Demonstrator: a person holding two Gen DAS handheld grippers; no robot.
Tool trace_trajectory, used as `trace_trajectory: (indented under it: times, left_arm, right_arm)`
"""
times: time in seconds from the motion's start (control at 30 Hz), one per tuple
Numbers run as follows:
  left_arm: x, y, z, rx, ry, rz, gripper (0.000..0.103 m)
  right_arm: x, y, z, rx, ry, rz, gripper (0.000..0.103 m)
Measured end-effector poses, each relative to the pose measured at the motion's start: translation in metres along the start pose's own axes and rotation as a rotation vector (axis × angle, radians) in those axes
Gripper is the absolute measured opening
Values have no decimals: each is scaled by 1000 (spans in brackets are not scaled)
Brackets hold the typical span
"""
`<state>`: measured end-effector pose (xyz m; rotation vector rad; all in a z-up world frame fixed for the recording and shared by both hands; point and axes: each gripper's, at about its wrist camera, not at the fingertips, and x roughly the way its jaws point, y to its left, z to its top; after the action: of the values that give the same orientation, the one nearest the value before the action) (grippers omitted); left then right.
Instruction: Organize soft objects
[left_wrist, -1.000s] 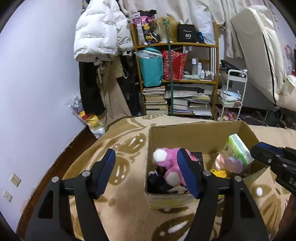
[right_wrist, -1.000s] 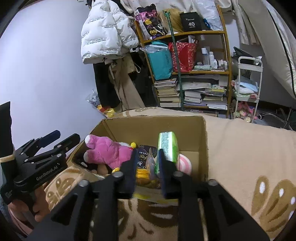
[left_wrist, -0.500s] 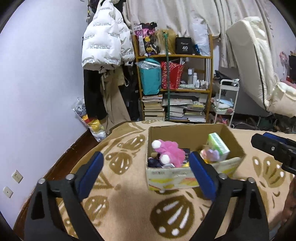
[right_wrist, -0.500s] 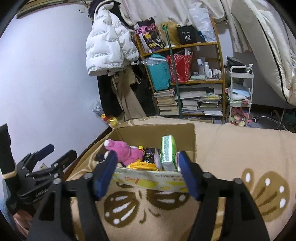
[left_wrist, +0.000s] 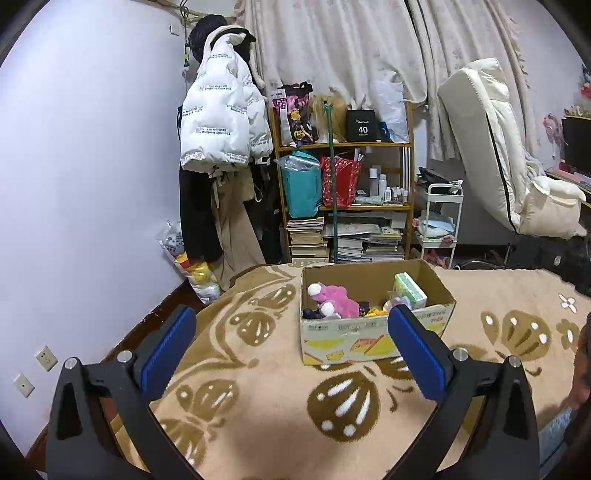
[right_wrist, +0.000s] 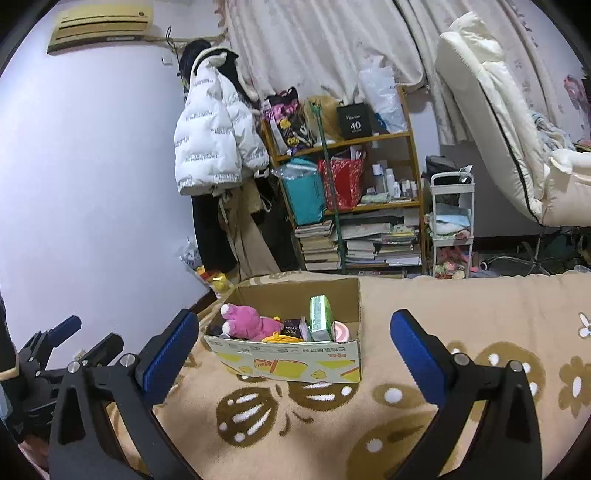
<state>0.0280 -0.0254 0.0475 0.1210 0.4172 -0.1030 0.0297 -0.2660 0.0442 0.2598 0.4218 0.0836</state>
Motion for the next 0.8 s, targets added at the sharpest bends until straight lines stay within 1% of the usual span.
trace_trajectory:
  times: [0.07,0.2,0.37,0.5,0.57,0.63,0.8]
  left_arm:
    - [-6,3,-3,-2,-8,-2,102]
    - [-17,5,-15,0,-58,-6,102]
    - [-19,1,-24,9,-66,-11,102]
    - [-14,-7,-29,36,-61,2,103]
    - [-10,-8,-32,36,-54,-10,102]
    - [-8,-7,-34,25,-53,-35,102]
    - [-5,0,-36,-15,-67,-33,102]
  right_arm:
    - [-12,0,-1,-2,-27,1,103]
    - [-26,0,-6,-13,-56,-7,103]
    - [-35,1,-12,-42,-93,-41,103]
    - [-32,-1,-17,-48,-89,-59,103]
    - [-29,-3,-21,-45,-83,-72,103]
    - [-26,-5,-24,-43,-73,-79,103]
    - [-18,-6,-33,-51,-55,-89,103]
